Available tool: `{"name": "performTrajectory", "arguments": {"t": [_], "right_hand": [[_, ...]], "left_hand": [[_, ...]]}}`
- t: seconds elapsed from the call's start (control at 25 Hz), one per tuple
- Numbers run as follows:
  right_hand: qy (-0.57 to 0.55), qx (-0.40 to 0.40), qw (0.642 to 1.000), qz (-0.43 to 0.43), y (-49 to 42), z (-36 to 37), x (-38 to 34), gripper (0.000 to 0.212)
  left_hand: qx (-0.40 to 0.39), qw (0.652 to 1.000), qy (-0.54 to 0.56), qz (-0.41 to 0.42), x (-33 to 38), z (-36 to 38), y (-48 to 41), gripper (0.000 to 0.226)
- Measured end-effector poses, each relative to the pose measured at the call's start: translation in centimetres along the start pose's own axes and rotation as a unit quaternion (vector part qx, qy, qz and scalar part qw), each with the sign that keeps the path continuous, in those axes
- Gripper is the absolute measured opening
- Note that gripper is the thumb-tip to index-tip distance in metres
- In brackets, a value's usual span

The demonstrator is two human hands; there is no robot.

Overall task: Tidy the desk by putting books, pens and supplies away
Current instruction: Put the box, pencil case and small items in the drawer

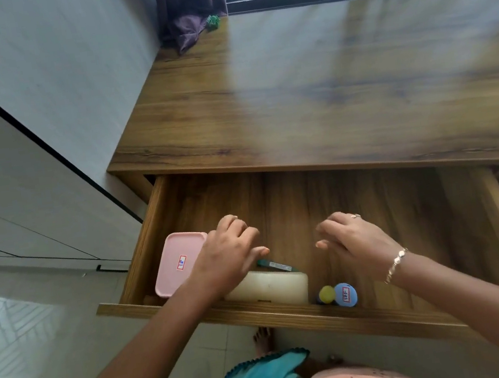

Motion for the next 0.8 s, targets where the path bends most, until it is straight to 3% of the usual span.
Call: {"name": "performTrajectory", "arguments": {"t": [0.12,0.28,0.52,0.8], "right_hand": [[0.080,0.055,0.993,-0.061,4.0,-0.2,-0.3,0.050],[0.095,0.084,0.991,-0.041,7.1,2.4,-1.2,0.067],[0.120,0.117,0.986,-0.017,7.9,5.9,-2.3,0.075],[0.155,0.154,0.974,-0.056,7.0,5.4,-2.2,0.070]], "left_hand": [[-0.033,0.995,0.094,-0.028,2.3,1.0,1.8,0.096],[-0.036,0.993,0.100,-0.048,5.9,1.5,2.6,0.110],[0.056,0.998,0.014,-0.038,7.1,2.5,3.0,0.074],[0.136,0.990,0.011,-0.032,6.8,2.5,2.2,0.069]]}}
Point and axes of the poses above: each hand's wrist, its own y-axis away from the middle knuckle, its own z-axis out of the palm, x = y × z, the point moved 4 cm from there along -y, towards the middle knuckle, and after that the axes turned 7 degrees about -y, right-handed, at the moved point
